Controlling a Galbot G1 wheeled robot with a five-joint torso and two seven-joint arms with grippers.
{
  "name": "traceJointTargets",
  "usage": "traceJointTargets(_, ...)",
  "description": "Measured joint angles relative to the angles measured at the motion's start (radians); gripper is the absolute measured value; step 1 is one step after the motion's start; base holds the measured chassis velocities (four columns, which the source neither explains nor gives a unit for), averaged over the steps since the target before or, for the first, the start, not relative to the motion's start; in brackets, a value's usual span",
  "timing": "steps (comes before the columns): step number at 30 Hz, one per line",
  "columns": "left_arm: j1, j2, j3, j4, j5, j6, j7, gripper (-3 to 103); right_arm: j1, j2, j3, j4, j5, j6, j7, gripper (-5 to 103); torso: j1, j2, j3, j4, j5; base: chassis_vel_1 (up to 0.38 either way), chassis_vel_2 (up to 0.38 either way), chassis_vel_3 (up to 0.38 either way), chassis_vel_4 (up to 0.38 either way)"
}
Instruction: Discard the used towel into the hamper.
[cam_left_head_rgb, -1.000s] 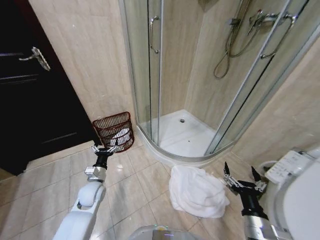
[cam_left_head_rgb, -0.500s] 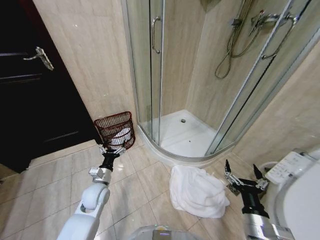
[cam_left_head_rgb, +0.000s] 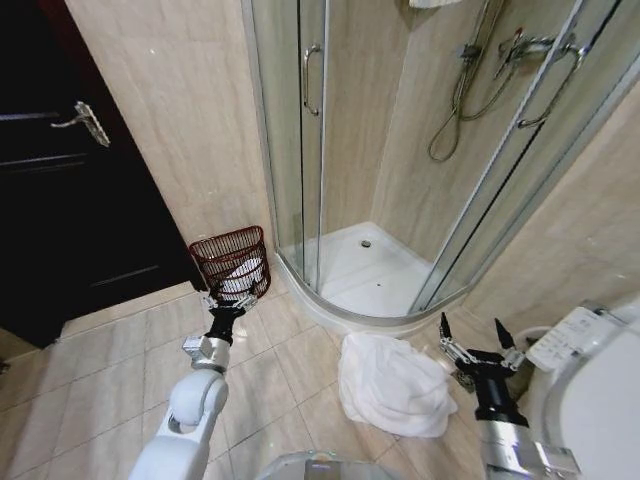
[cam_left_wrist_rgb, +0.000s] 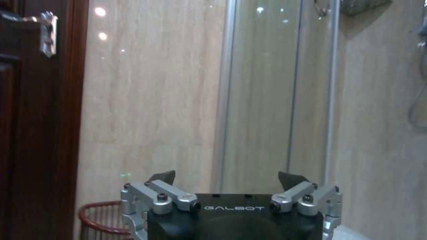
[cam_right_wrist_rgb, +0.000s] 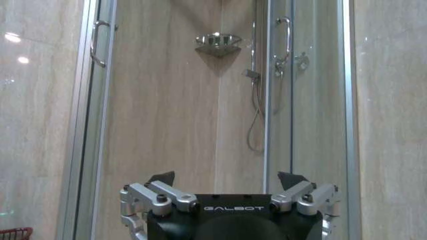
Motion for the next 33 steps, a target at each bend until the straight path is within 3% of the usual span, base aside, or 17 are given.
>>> traceJointTargets(4, -0.017, -0.004, 0.001, 0.001, 0.042, 0.008, -0.025, 100, 0.026, 0.0, -0.004, -0.002, -0.003, -0.017, -0.019, 100, 0.007, 0.016, 0.01, 0.0, 0.0, 0.0, 0.0, 0.0, 0.0)
traceJointTargets(11, -0.028, 0.008, -0.025, -0.013, 0.046, 0.023, -0.03, 100, 0.059, 0.0, -0.021, 0.005, -0.012, -0.049, -0.024, 100, 0.018, 0.046, 0.028, 0.0001, -0.0001, 0.0, 0.0, 0.0, 0.0)
traceJointTargets(15, -0.036, 0.02, -0.054, -0.022, 0.03, 0.03, -0.005, 100, 0.07, 0.0, -0.022, 0.008, -0.012, -0.058, -0.021, 100, 0.025, 0.063, 0.039, 0.0001, -0.0001, 0.0, 0.0, 0.0, 0.0)
traceJointTargets(19, -0.034, 0.035, -0.092, -0.042, -0.005, 0.039, 0.073, 100, 0.072, 0.0, -0.019, 0.015, -0.008, -0.063, -0.016, 100, 0.033, 0.086, 0.053, 0.0001, -0.0001, 0.0, 0.0, 0.0, 0.0)
traceJointTargets(25, -0.024, 0.037, -0.107, -0.062, -0.036, 0.055, 0.115, 100, 0.072, 0.0, -0.022, 0.02, -0.006, -0.064, -0.016, 100, 0.041, 0.107, 0.066, 0.0, -0.0001, 0.0, 0.0, 0.0, 0.0)
traceJointTargets(28, -0.013, 0.04, -0.131, -0.065, -0.046, 0.054, 0.167, 100, 0.069, 0.0, -0.022, 0.027, 0.001, -0.066, -0.02, 100, 0.048, 0.124, 0.076, 0.0001, -0.0001, 0.0, 0.0, 0.0, 0.0)
traceJointTargets(33, -0.011, 0.039, -0.143, -0.065, -0.052, 0.053, 0.174, 100, 0.069, 0.0, -0.02, 0.029, 0.006, -0.067, -0.021, 100, 0.055, 0.139, 0.084, 0.0001, -0.0001, 0.0, 0.0, 0.0, 0.0)
